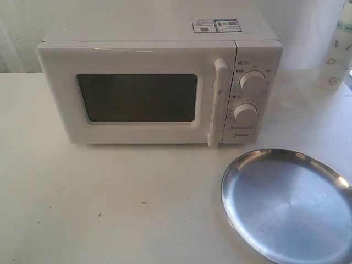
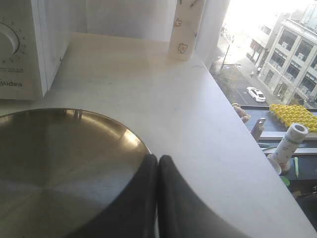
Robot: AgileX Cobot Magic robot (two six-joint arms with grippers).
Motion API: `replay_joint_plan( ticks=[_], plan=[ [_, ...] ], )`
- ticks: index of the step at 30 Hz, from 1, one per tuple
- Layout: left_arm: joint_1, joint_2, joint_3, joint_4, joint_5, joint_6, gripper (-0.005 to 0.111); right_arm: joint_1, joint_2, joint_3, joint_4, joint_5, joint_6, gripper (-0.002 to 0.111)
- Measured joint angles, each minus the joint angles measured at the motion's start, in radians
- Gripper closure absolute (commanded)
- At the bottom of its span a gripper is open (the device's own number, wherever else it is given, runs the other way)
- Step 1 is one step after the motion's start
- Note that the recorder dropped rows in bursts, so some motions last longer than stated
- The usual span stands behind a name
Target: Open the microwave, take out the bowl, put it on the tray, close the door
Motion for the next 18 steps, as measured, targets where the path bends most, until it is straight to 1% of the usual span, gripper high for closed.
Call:
replay_joint_plan(
  ticks=[12,15,18],
  plan=[
    [0.000,0.000,0.000,0.000,0.000,0.000,0.107,0.000,0.000,0.000,-0.012,-0.009,0.000,0.108],
    [0.000,0.000,0.000,0.000,0.000,0.000,0.107,0.000,0.000,0.000,-0.035,-0.049,0.000,0.108],
    [0.000,0.000,0.000,0.000,0.000,0.000,0.107,0.000,0.000,0.001,-0.041,-0.149,0.000,0.108]
  ],
)
